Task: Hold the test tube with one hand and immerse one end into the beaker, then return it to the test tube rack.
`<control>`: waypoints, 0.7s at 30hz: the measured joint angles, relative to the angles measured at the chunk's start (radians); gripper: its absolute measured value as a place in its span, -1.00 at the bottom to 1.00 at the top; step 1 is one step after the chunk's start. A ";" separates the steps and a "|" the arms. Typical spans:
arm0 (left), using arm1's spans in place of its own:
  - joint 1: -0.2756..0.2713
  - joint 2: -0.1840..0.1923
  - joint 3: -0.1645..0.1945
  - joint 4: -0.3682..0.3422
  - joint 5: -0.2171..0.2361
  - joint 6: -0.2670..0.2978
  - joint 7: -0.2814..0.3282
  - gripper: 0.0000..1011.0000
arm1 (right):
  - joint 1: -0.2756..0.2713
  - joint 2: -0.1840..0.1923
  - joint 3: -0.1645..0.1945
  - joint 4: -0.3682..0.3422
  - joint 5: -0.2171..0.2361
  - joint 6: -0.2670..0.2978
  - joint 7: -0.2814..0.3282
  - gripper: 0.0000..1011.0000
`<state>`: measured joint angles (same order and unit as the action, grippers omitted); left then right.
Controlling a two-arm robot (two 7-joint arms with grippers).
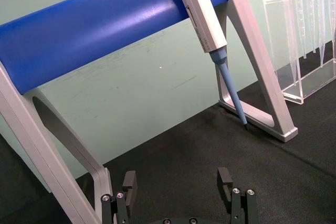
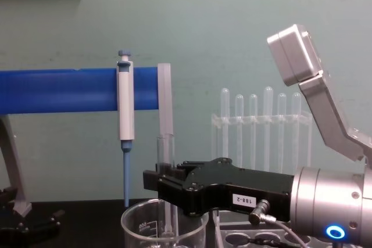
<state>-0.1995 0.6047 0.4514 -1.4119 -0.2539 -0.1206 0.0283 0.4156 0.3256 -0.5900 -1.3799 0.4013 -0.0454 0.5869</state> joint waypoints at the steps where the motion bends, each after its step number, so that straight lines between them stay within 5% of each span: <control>1: 0.000 0.000 0.000 0.000 0.000 0.000 0.000 0.98 | 0.000 0.000 0.000 0.000 0.000 0.000 0.000 -0.55; 21: 0.000 0.000 0.000 0.000 0.000 0.000 0.000 0.98 | 0.000 0.000 0.000 0.000 0.000 0.000 0.000 -0.55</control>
<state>-0.1995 0.6047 0.4514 -1.4120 -0.2539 -0.1206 0.0283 0.4155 0.3256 -0.5900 -1.3799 0.4014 -0.0454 0.5869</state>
